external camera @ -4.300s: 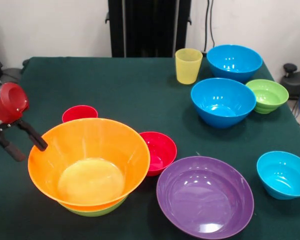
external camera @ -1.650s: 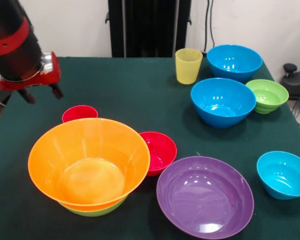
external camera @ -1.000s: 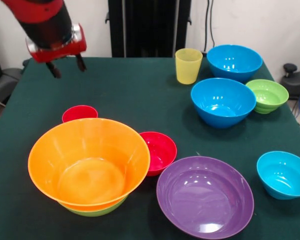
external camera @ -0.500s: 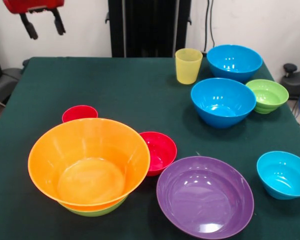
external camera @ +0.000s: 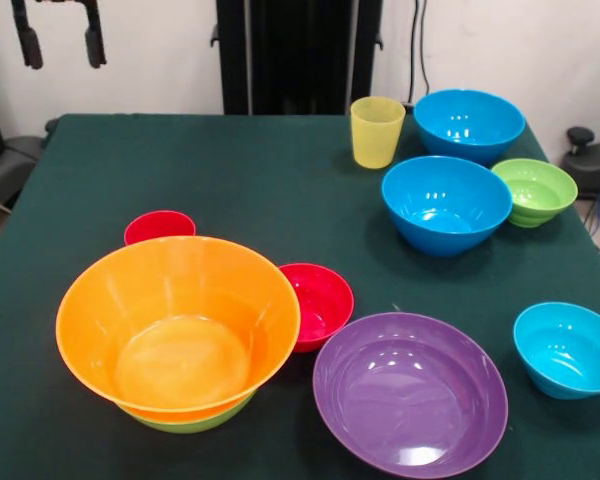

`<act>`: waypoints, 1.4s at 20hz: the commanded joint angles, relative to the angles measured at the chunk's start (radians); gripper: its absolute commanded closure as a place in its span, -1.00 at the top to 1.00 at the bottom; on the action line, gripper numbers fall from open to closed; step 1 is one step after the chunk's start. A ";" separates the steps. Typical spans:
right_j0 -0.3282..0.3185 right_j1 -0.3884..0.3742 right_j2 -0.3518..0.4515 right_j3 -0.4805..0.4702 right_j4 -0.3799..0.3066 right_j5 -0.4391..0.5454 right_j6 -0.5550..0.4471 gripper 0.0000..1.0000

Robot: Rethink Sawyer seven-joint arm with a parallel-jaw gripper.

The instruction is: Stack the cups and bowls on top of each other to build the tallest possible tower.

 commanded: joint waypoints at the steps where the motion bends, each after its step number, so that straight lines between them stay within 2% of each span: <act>1: 0.104 0.016 -0.124 0.099 -0.042 -0.168 0.264 1.00; 5: 0.147 0.094 -0.161 0.067 -0.036 -0.177 0.265 1.00; 11: 0.186 0.162 -0.206 0.046 -0.055 -0.236 0.294 1.00; 16: 0.212 0.173 -0.237 0.051 -0.061 -0.286 0.324 1.00; 21: 0.268 0.205 -0.324 0.021 -0.099 -0.409 0.415 1.00; 24: 0.305 0.219 -0.374 0.000 -0.097 -0.454 0.445 1.00; 28: 0.351 0.275 -0.457 -0.032 -0.084 -0.561 0.500 1.00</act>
